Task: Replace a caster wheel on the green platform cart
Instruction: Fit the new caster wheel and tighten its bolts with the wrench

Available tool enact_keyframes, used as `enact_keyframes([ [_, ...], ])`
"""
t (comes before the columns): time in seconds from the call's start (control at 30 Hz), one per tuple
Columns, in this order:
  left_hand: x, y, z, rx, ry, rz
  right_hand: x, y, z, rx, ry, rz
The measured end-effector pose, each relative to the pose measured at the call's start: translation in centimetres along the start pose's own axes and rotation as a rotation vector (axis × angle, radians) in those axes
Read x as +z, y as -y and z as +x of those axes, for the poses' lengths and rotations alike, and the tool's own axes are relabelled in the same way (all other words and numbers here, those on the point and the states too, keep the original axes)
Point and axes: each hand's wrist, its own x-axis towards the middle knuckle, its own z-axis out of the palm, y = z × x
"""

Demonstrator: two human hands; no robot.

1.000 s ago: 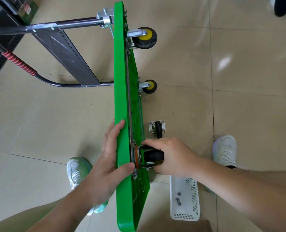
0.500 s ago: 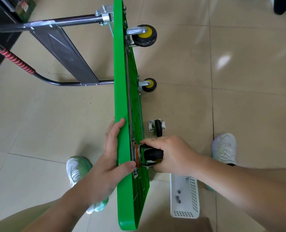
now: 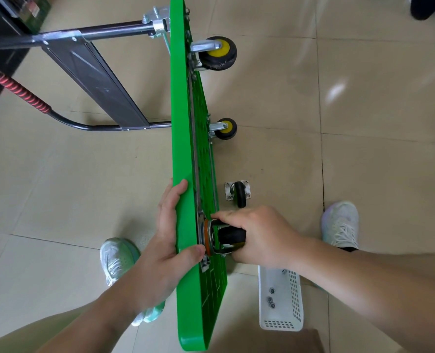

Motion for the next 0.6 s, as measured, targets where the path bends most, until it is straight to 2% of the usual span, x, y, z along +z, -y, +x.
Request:
enact_keyframes([
  [0.6,0.02,-0.05,0.06,0.017,0.008,-0.061,0.21,0.59,0.03,-0.030,-0.031,-0.088],
])
